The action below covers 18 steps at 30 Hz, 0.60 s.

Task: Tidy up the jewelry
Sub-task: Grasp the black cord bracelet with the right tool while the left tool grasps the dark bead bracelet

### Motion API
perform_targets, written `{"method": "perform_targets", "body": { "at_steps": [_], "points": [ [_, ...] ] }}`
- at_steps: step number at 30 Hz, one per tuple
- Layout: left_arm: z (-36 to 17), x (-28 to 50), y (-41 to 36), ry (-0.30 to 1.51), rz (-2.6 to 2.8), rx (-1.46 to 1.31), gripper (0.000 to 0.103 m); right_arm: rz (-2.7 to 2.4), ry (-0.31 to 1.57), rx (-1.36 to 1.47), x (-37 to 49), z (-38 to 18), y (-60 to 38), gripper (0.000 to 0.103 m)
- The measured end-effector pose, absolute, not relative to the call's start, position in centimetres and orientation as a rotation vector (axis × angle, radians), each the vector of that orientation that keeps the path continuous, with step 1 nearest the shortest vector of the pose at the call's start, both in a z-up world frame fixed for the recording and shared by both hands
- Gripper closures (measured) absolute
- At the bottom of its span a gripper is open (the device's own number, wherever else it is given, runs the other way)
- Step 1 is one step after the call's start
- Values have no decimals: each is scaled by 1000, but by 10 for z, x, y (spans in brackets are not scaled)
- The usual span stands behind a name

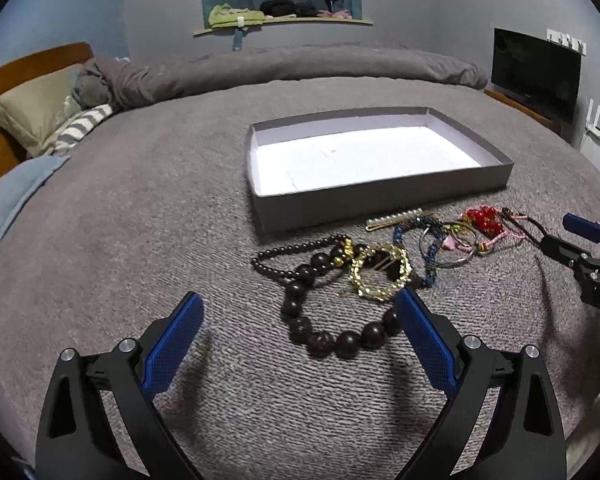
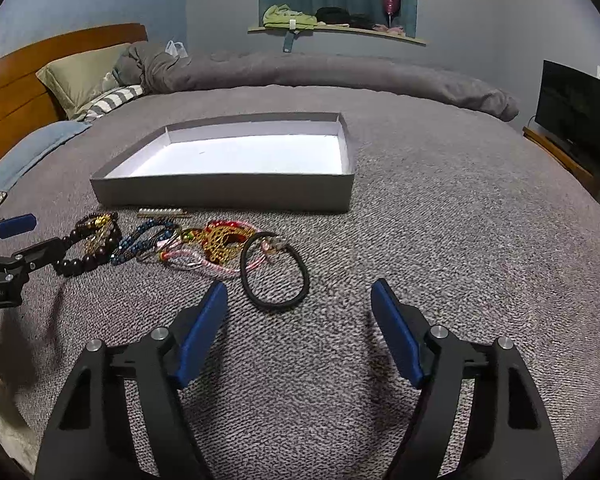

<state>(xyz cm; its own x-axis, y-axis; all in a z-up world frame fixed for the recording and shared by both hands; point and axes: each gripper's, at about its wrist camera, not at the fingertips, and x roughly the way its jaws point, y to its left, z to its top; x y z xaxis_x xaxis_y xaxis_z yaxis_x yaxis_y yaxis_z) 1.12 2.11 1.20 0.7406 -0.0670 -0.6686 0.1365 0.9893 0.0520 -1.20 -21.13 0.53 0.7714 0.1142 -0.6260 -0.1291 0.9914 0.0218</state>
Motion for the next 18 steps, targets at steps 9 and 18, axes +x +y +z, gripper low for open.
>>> {"method": "perform_targets", "body": {
  "at_steps": [9,18],
  "points": [
    [6,18,30,797,-174,63,26,111,698,10,-4,4,-222,59],
    [5,34,19,793,-187,142,41,133,725,5,-1,0,-218,67]
  ]
}}
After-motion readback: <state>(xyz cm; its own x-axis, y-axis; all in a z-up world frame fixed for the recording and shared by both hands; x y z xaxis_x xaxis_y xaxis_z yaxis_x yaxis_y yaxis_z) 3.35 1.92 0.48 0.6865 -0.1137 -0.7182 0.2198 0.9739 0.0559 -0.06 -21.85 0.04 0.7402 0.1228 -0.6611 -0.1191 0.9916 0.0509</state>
